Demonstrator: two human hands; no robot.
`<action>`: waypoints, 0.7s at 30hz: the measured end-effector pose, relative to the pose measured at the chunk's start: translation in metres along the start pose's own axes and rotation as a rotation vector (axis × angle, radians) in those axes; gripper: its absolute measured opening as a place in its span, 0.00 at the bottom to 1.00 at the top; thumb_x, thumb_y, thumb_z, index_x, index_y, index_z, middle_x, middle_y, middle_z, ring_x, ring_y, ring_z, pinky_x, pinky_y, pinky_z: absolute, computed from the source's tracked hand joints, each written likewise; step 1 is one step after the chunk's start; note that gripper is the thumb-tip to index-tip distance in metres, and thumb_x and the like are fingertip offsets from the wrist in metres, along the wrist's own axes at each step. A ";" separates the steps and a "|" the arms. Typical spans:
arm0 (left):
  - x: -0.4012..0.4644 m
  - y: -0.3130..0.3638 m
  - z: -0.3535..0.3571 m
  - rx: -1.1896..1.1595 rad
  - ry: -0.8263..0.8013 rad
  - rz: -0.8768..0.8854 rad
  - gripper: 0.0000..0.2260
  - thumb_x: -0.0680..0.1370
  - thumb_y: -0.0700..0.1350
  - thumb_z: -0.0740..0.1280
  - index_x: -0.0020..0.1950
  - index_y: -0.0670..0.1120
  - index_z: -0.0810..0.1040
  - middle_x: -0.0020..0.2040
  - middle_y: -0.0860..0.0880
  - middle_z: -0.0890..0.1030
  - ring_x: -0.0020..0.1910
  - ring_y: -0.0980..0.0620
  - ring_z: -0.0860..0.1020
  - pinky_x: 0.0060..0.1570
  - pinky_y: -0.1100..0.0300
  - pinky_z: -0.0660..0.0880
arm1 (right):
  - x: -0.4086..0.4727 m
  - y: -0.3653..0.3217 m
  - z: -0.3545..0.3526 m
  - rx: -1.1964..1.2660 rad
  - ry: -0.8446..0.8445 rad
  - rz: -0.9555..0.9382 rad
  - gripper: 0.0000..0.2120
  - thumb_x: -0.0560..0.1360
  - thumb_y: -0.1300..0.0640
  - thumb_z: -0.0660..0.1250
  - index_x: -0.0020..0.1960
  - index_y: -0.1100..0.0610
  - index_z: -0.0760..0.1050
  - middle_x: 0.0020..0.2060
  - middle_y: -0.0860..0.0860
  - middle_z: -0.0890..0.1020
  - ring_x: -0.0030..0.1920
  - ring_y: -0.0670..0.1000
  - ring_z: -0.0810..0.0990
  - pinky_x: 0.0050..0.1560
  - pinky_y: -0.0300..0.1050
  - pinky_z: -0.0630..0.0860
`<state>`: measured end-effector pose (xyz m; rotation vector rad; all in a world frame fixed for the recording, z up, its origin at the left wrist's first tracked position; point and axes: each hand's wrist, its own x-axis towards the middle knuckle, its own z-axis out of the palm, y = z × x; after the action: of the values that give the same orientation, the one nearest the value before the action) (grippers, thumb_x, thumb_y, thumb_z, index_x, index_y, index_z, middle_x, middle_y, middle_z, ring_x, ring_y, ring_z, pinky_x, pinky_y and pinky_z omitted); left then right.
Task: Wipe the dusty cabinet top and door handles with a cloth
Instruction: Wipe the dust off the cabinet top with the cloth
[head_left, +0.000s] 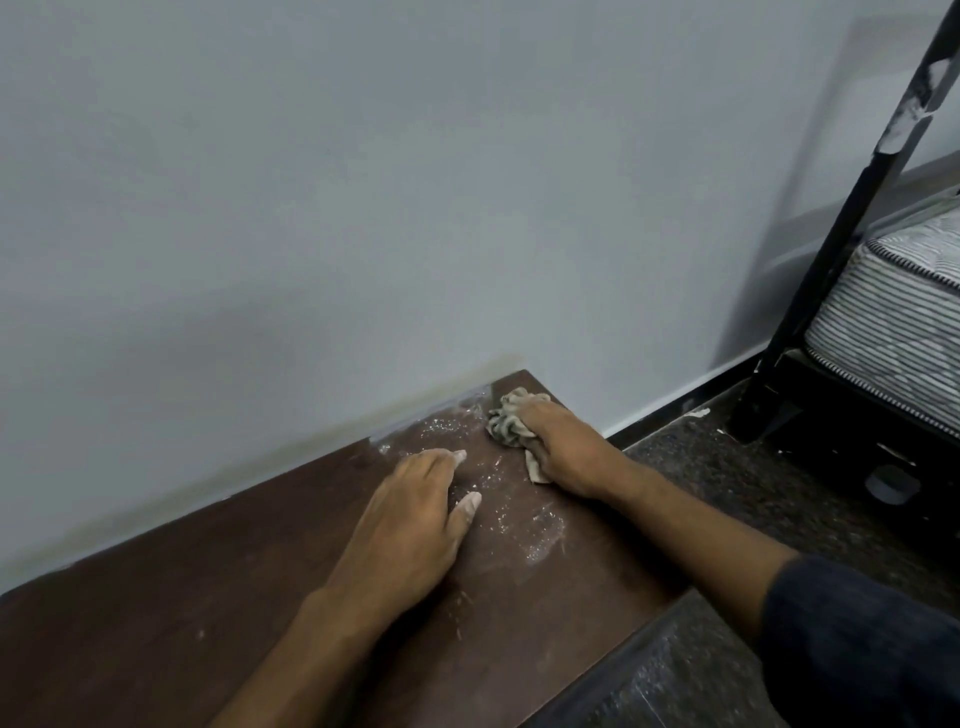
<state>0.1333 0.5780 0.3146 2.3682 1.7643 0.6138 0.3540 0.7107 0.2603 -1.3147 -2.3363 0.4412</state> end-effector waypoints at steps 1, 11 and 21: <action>-0.002 -0.003 -0.001 0.000 -0.008 -0.004 0.22 0.81 0.58 0.58 0.73 0.51 0.67 0.70 0.56 0.71 0.70 0.58 0.66 0.70 0.59 0.65 | 0.010 0.001 -0.001 -0.019 0.022 0.032 0.23 0.78 0.57 0.64 0.73 0.54 0.68 0.73 0.53 0.71 0.74 0.53 0.66 0.76 0.53 0.61; 0.001 -0.064 -0.018 0.067 0.013 -0.226 0.25 0.81 0.57 0.60 0.75 0.46 0.67 0.68 0.48 0.74 0.68 0.49 0.70 0.67 0.55 0.66 | 0.052 -0.093 0.043 0.086 -0.094 -0.065 0.23 0.73 0.64 0.70 0.68 0.57 0.75 0.70 0.56 0.74 0.73 0.55 0.67 0.76 0.48 0.58; -0.010 -0.097 -0.030 0.027 -0.047 -0.325 0.21 0.83 0.47 0.59 0.77 0.48 0.65 0.69 0.51 0.76 0.68 0.51 0.72 0.66 0.55 0.69 | 0.068 -0.136 0.063 -0.174 0.014 0.210 0.22 0.76 0.58 0.67 0.68 0.58 0.69 0.67 0.56 0.73 0.69 0.57 0.67 0.72 0.50 0.59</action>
<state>0.0331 0.5946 0.3070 2.0248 2.0842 0.4848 0.1914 0.6969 0.2834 -1.6487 -2.2763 0.2947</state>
